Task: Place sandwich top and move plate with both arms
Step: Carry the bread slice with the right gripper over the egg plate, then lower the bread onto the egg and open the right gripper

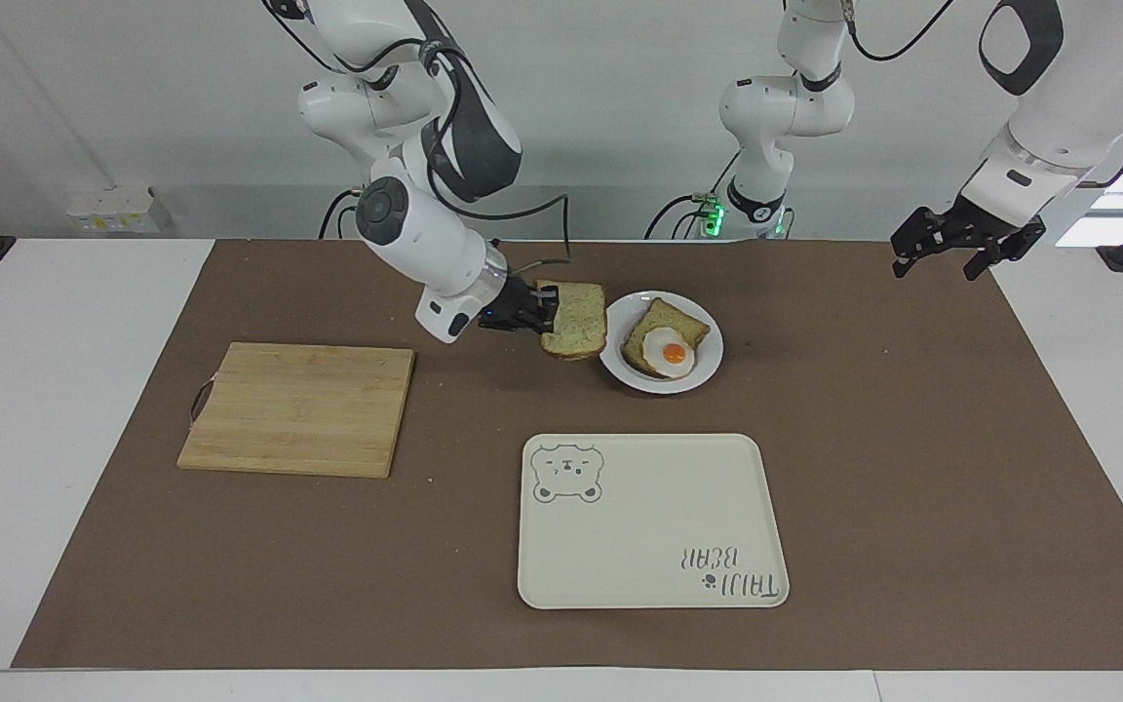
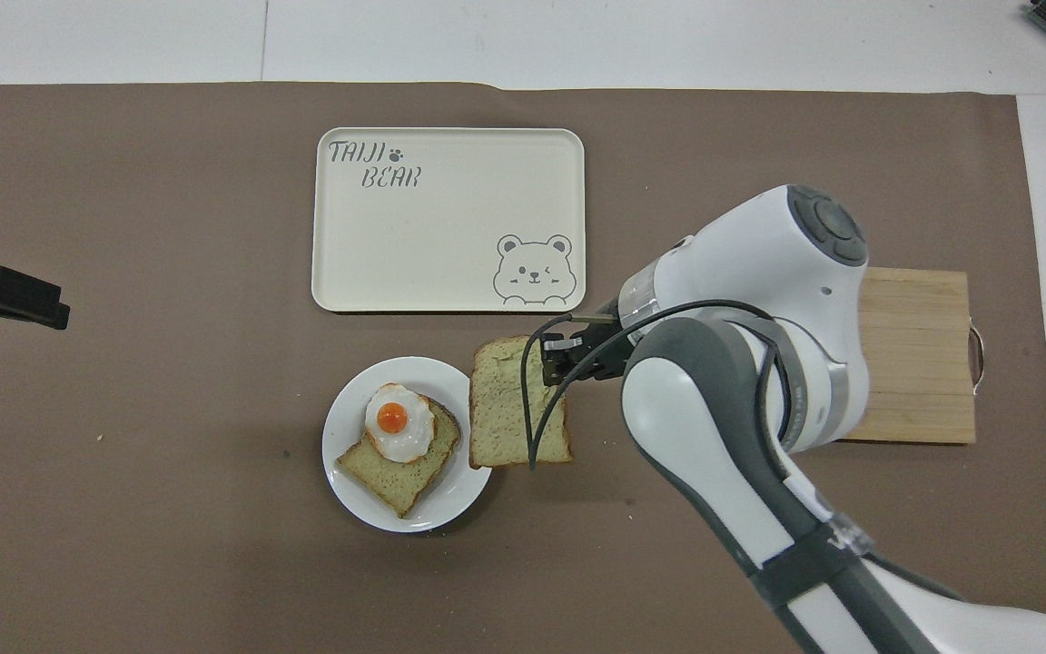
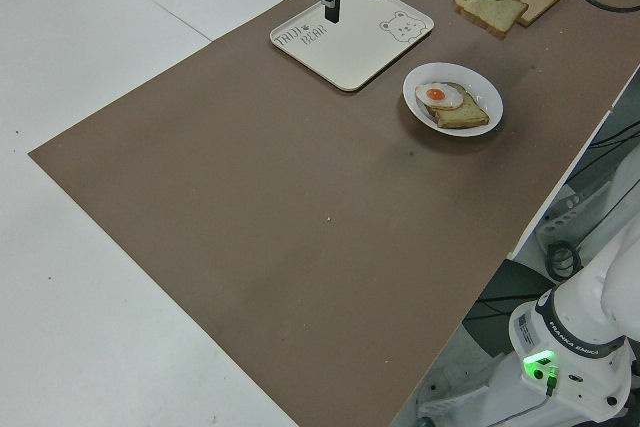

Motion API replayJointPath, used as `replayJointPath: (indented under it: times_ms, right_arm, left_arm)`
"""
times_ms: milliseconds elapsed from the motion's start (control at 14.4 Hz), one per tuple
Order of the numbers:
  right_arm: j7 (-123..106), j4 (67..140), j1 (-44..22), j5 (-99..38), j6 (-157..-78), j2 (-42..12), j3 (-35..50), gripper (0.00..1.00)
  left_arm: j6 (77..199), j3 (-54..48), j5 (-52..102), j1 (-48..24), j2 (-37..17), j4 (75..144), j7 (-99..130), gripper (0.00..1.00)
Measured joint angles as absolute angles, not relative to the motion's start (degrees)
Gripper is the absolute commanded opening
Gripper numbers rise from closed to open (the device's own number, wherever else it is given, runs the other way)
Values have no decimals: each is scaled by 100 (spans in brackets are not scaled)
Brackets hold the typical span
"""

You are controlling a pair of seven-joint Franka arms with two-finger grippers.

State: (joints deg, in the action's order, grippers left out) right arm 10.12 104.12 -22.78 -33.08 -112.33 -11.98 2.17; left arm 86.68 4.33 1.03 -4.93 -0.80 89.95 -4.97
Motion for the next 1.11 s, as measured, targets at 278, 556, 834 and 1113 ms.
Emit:
replayJointPath:
  times_ms: [278, 556, 834, 1113]
  right_arm:
    - [1036, 10508, -2847, -3550, -11901, -1418, 224, 0]
    - [1228, 10532, -3458, -3633, -12730, -1867, 228, 0]
    - [1437, 10533, -3675, -3990, -13088, -2145, 221, 0]
    - [1560, 10533, -3655, -4276, -13172, -2156, 184, 0]
  left_arm:
    - [8668, 433, 103, -493, -80, 8995, -497, 100]
    - [8668, 433, 103, -493, -80, 8995, -497, 100]
    - [8668, 433, 103, -493, -80, 8995, -497, 100]
    - [8667, 433, 103, -493, -80, 8995, -497, 100]
